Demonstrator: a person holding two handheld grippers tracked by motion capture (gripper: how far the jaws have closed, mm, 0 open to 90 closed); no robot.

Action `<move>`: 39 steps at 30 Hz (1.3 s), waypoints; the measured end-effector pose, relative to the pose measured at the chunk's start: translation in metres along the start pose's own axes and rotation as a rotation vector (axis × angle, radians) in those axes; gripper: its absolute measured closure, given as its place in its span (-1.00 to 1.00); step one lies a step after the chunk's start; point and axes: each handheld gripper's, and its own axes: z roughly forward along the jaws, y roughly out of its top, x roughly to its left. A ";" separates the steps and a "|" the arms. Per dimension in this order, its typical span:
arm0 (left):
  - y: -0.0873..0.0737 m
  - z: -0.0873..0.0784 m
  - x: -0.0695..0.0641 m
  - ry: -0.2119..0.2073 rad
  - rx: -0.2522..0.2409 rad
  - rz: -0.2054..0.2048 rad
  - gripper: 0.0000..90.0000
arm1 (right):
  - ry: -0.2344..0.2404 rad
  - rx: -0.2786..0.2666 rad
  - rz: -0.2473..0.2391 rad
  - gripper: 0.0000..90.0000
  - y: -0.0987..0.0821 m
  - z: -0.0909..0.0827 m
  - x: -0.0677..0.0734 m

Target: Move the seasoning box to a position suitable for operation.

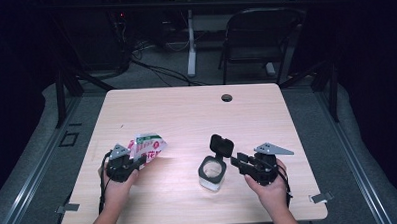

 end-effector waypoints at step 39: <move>0.014 -0.017 0.005 0.070 -0.010 0.087 1.00 | -0.001 -0.006 0.010 0.43 0.000 -0.001 -0.003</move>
